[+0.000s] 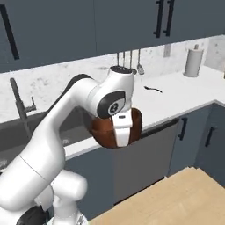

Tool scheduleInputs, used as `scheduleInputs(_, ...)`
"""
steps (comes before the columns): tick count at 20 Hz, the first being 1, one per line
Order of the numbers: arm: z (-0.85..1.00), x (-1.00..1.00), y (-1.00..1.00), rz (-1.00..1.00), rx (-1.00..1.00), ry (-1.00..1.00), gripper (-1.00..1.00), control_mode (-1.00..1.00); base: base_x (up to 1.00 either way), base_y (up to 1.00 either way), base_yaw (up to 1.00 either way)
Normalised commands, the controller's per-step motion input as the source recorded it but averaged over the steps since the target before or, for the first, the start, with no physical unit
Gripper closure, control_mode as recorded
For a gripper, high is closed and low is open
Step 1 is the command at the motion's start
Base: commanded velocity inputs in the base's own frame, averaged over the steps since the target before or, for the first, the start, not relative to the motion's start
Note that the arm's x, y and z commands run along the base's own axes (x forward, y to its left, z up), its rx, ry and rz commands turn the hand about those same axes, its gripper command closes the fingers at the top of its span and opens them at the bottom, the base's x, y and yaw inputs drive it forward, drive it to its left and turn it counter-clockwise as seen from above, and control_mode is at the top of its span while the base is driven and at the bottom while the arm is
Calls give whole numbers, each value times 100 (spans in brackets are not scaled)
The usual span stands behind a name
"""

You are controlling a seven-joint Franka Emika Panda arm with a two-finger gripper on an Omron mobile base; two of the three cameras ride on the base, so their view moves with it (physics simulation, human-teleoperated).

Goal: Pick the carrot from the sink and place it in the bowl. Then pick the bowl and place it in the microwave. Then close the microwave door and press the start button.

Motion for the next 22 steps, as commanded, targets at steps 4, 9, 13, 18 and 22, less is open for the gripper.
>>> scheduleInputs(4,0,0,0,0,0,0,100,100,-13,0,-81)
scheduleInputs(9,0,0,0,0,0,0,100,100,-9,0,-83)
scheduleInputs(13,0,0,0,0,0,0,100,100,-5,-2,-81)
scheduleInputs(18,0,0,0,0,0,0,100,100,19,-31,-65)
scheduleInputs(22,0,0,0,0,0,0,100,100,99,-31,-23)
